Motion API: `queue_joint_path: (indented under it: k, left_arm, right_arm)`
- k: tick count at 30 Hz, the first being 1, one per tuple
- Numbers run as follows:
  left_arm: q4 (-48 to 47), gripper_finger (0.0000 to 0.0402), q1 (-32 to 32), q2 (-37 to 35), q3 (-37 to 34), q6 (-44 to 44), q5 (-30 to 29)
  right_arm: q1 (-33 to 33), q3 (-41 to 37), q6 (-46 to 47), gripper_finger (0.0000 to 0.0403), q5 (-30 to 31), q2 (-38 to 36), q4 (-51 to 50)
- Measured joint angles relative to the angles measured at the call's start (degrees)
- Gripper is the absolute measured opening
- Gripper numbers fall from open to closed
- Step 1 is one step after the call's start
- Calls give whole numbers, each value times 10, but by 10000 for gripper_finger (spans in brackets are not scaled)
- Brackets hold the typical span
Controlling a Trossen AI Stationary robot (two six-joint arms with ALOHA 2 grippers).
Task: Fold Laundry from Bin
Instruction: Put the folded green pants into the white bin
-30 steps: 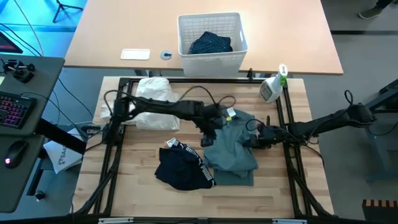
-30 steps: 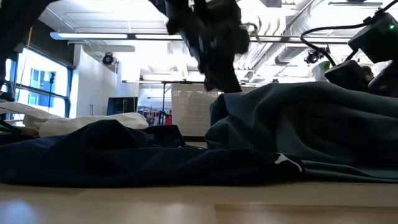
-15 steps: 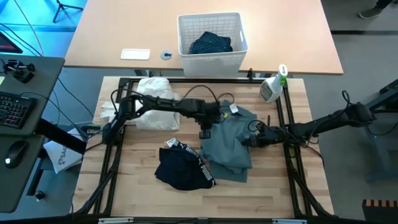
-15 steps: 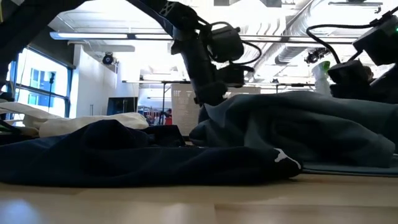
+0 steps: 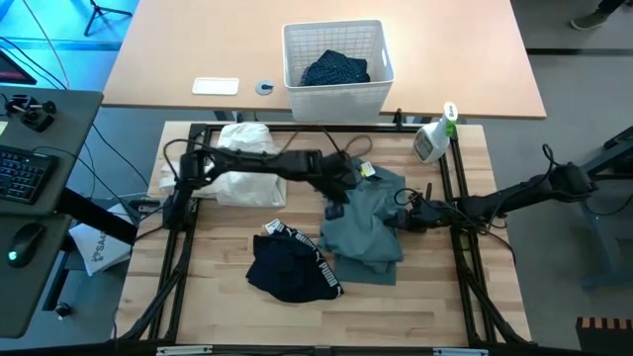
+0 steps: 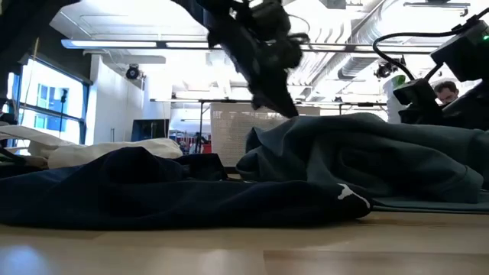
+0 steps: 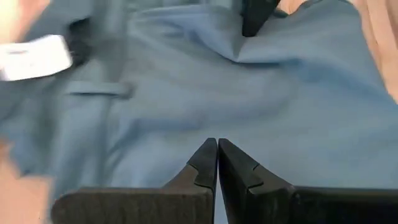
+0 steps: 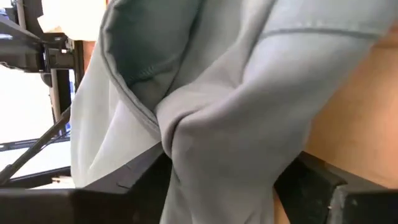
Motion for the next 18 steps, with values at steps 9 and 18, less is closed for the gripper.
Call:
queue_joint_path:
  k: [9,18]
  left_arm:
    - [114,0,-37,91,-1,-31,-2]
    - [122,0,-24,120,-1,25,-6]
  right_arm:
    - [0,0,41,339,-20,1,48]
    - [0,0,73,323,22,56,71]
